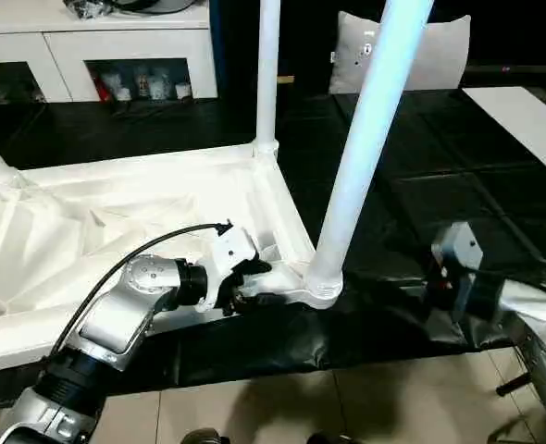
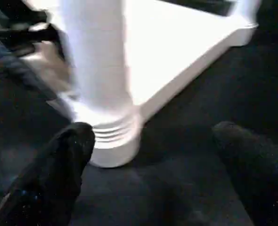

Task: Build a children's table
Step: Rotate table base, then rotate leg to tighten

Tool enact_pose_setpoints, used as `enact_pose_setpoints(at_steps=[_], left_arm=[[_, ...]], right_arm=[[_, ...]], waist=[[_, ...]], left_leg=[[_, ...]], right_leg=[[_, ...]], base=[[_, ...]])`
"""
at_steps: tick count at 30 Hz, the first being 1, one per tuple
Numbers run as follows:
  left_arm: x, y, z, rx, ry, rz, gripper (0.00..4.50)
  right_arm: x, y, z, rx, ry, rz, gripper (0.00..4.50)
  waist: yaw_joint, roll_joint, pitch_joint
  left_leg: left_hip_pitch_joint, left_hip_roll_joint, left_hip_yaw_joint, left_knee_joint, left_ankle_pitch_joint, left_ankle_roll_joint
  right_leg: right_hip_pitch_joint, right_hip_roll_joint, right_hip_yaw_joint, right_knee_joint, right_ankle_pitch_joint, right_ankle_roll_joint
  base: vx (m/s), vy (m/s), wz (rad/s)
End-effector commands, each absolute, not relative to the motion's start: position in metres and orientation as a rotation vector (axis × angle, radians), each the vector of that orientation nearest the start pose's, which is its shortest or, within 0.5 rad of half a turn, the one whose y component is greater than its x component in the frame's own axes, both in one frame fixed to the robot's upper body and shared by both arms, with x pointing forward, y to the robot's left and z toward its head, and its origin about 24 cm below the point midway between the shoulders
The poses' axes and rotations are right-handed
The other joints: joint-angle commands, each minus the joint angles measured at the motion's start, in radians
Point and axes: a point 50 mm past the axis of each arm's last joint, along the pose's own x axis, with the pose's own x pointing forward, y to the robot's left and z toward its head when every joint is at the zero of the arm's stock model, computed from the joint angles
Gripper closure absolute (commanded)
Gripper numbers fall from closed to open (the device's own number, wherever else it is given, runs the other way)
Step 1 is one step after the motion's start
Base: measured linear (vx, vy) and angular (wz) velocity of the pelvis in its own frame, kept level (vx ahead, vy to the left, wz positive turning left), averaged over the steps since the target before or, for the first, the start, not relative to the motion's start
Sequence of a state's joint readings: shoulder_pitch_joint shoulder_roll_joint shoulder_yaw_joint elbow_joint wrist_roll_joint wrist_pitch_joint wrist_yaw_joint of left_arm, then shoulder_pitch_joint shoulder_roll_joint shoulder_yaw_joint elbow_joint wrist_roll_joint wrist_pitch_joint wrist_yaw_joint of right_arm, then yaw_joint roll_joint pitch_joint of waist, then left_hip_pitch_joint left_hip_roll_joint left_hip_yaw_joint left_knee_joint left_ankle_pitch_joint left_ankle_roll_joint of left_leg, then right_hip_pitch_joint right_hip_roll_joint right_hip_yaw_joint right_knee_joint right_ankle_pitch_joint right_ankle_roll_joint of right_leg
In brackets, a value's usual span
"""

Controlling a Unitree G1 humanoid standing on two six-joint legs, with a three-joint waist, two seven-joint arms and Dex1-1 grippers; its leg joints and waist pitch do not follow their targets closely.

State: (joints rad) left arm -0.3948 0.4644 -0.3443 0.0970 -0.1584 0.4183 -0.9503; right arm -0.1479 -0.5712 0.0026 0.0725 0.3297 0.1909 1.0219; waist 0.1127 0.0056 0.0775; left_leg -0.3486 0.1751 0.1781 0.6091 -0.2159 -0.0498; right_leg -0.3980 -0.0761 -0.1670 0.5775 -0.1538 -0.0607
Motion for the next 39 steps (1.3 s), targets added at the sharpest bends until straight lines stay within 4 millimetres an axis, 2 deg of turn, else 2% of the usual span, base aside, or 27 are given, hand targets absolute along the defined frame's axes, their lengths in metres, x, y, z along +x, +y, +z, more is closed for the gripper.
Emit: enact_pose_setpoints(at_steps=[1, 6, 9, 15, 17, 23, 29, 30, 32, 34, 35, 39], left_arm=[[0.283, 0.123, 0.065, 0.330, 0.430, -1.196, 1.73], [0.282, 0.124, 0.059, 0.343, 0.465, -1.188, 2.17], [0.281, 0.123, 0.057, 0.326, 0.475, -1.196, 2.40], [0.276, 0.122, 0.052, 0.314, 0.501, -1.216, 2.88], [0.276, 0.122, 0.051, 0.314, 0.505, -1.213, 2.94], [0.278, 0.124, 0.047, 0.347, 0.524, -1.206, 3.52], [0.278, 0.126, 0.046, 0.365, 0.527, -1.237, 3.98], [0.278, 0.127, 0.043, 0.395, 0.530, -1.255, 4.07], [0.278, 0.127, 0.042, 0.417, 0.527, -1.272, 4.15], [0.278, 0.128, 0.041, 0.424, 0.532, -1.283, 4.26], [0.278, 0.128, 0.041, 0.429, 0.528, -1.294, 4.40], [0.279, 0.127, 0.045, 0.426, 0.487, -1.352, 4.46]], right_arm=[[0.255, -0.209, 0.080, -0.154, 0.207, 1.022, 0.00], [0.251, -0.204, 0.082, -0.139, 0.212, 1.050, 0.00], [0.251, -0.202, 0.082, -0.138, 0.217, 1.057, 0.00], [0.252, -0.202, 0.081, -0.138, 0.226, 1.052, 0.00], [0.252, -0.201, 0.081, -0.138, 0.227, 1.054, 0.00], [0.252, -0.199, 0.081, -0.135, 0.233, 1.075, 0.00], [0.252, -0.198, 0.082, -0.135, 0.234, 1.092, 0.00], [0.252, -0.197, 0.081, -0.135, 0.237, 1.098, 0.00], [0.252, -0.197, 0.081, -0.136, 0.240, 1.100, 0.00], [0.252, -0.197, 0.081, -0.137, 0.242, 1.106, 0.00], [0.252, -0.197, 0.081, -0.137, 0.243, 1.110, 0.00], [0.256, -0.195, 0.084, -0.138, 0.239, 1.134, 0.00]], waist=[[0.006, -0.006, -0.082], [0.008, -0.005, -0.084], [0.009, -0.007, -0.085], [0.008, -0.006, -0.085], [0.007, -0.005, -0.086], [0.004, -0.004, -0.084], [0.000, -0.001, -0.087], [-0.001, -0.005, -0.086], [0.000, -0.002, -0.088], [0.000, -0.004, -0.088], [-0.001, -0.008, -0.088], [0.000, -0.006, -0.090]], left_leg=[[0.001, 0.053, -0.026, -0.063, -0.117, 0.089], [-0.002, 0.051, -0.027, -0.062, -0.110, 0.087], [-0.003, 0.047, -0.026, -0.060, -0.111, 0.086], [-0.002, 0.045, -0.027, -0.060, -0.125, 0.079], [-0.002, 0.047, -0.029, -0.061, -0.125, 0.079], [0.003, 0.047, -0.030, -0.062, -0.145, 0.077], [0.004, 0.054, -0.035, -0.065, -0.160, 0.071], [0.005, 0.054, -0.034, -0.066, -0.159, 0.073], [0.004, 0.055, -0.034, -0.067, -0.156, 0.073], [0.004, 0.055, -0.034, -0.067, -0.158, 0.071], [0.004, 0.055, -0.034, -0.067, -0.158, 0.071], [0.001, 0.054, -0.034, -0.067, -0.148, 0.073]], right_leg=[[0.062, -0.088, 0.063, -0.104, -0.470, 0.029], [0.064, -0.088, 0.063, -0.104, -0.462, 0.037], [0.064, -0.088, 0.058, -0.108, -0.478, 0.056], [0.064, -0.087, 0.051, -0.115, -0.503, 0.081], [0.064, -0.087, 0.050, -0.115, -0.496, 0.082], [0.063, -0.087, 0.043, -0.123, -0.520, 0.094], [0.065, -0.093, 0.044, -0.123, -0.514, 0.083], [0.064, -0.093, 0.046, -0.125, -0.509, 0.082], [0.065, -0.095, 0.049, -0.120, -0.499, 0.074], [0.066, -0.096, 0.049, -0.120, -0.495, 0.070], [0.067, -0.096, 0.049, -0.119, -0.496, 0.071], [0.069, -0.098, 0.049, -0.119, -0.495, 0.075]], base=[[0.000, 0.000, 0.00], [0.000, 0.000, 0.00], [0.000, 0.000, 0.00], [0.000, 0.000, 0.00], [0.000, 0.000, 0.00], [0.000, 0.000, 0.00], [0.000, 0.000, 0.00], [0.000, 0.000, 0.00], [0.000, 0.000, 0.00], [0.000, 0.000, 0.00], [0.000, 0.000, 0.00], [0.000, 0.000, 0.00]])
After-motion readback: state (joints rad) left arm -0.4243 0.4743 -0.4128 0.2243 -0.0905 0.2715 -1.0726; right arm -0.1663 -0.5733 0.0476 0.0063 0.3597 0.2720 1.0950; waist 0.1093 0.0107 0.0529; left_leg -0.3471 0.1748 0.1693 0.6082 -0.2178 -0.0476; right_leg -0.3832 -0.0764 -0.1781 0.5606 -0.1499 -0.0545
